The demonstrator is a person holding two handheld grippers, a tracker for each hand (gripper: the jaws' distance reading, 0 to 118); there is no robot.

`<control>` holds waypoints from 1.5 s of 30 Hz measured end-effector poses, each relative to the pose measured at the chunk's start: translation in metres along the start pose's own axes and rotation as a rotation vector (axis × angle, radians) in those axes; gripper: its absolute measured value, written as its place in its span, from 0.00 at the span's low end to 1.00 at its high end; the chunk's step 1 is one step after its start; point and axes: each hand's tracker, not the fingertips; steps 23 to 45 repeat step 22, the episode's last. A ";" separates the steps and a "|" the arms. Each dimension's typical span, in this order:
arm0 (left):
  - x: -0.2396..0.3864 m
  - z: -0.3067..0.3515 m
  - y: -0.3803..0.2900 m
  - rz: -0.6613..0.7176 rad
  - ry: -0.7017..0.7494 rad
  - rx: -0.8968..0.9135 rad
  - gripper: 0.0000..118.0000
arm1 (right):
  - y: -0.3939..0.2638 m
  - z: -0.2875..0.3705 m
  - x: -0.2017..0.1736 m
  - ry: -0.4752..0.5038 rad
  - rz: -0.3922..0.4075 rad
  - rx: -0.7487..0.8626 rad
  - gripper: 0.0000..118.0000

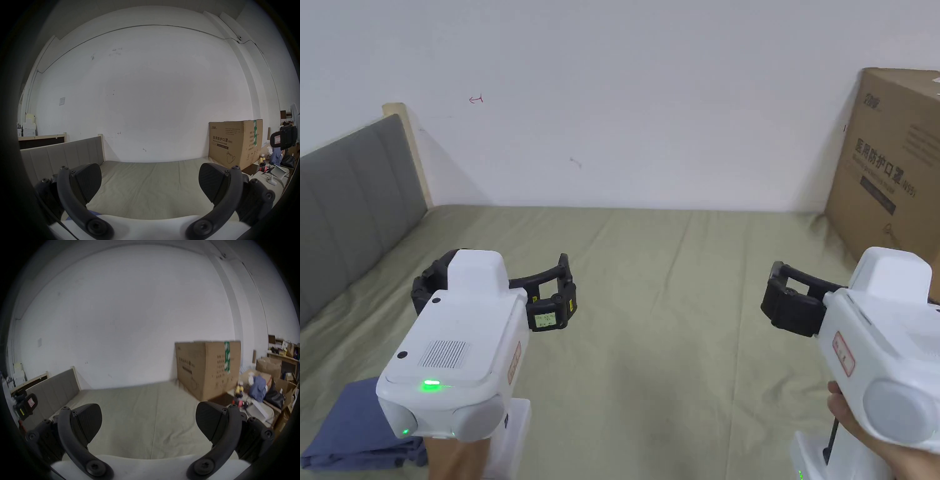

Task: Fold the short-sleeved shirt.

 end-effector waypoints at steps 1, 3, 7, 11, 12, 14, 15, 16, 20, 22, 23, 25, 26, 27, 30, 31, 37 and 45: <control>0.000 0.000 0.000 -0.001 0.000 0.000 1.00 | -0.003 0.002 -0.001 0.000 0.019 0.049 0.98; 0.000 0.001 -0.001 -0.001 0.001 0.003 1.00 | -0.007 0.005 -0.003 -0.021 0.047 0.108 0.99; 0.000 0.001 -0.001 -0.002 0.000 0.004 1.00 | -0.007 0.005 -0.005 -0.018 0.072 0.116 0.99; -0.001 0.001 -0.001 0.001 0.000 0.006 1.00 | -0.008 0.005 -0.006 -0.020 0.089 0.114 0.99; -0.001 0.001 -0.001 0.000 -0.001 0.004 1.00 | -0.008 0.005 -0.006 -0.019 0.091 0.116 0.99; -0.001 0.001 -0.002 -0.004 -0.001 0.003 1.00 | -0.008 0.005 -0.007 -0.017 0.094 0.118 0.99; -0.001 0.001 -0.002 -0.006 0.000 0.002 1.00 | -0.008 0.006 -0.007 -0.016 0.094 0.117 0.99; -0.001 0.001 -0.002 -0.007 0.000 0.001 1.00 | -0.008 0.006 -0.006 -0.016 0.093 0.114 0.99; 0.000 0.002 -0.002 -0.002 -0.002 -0.001 1.00 | -0.008 0.006 -0.006 -0.013 0.090 0.112 0.99; 0.000 0.001 -0.003 -0.002 -0.003 -0.005 1.00 | -0.008 0.005 -0.006 -0.013 0.090 0.107 0.99; 0.000 0.001 -0.003 -0.002 -0.003 -0.005 1.00 | -0.008 0.005 -0.006 -0.013 0.090 0.107 0.99; 0.000 0.001 -0.003 -0.002 -0.003 -0.005 1.00 | -0.008 0.005 -0.006 -0.013 0.090 0.107 0.99; 0.000 0.001 -0.003 -0.002 -0.003 -0.005 1.00 | -0.008 0.005 -0.006 -0.013 0.090 0.107 0.99; 0.000 0.001 -0.003 -0.002 -0.003 -0.005 1.00 | -0.008 0.005 -0.006 -0.013 0.090 0.107 0.99; 0.000 0.001 -0.003 -0.002 -0.003 -0.005 1.00 | -0.008 0.005 -0.006 -0.013 0.090 0.107 0.99; 0.000 0.001 -0.003 -0.002 -0.003 -0.005 1.00 | -0.008 0.005 -0.006 -0.013 0.090 0.107 0.99; 0.000 0.001 -0.003 -0.002 -0.003 -0.005 1.00 | -0.008 0.005 -0.006 -0.013 0.090 0.107 0.99; 0.000 0.001 -0.003 -0.002 -0.003 -0.005 1.00 | -0.008 0.005 -0.006 -0.013 0.090 0.107 0.99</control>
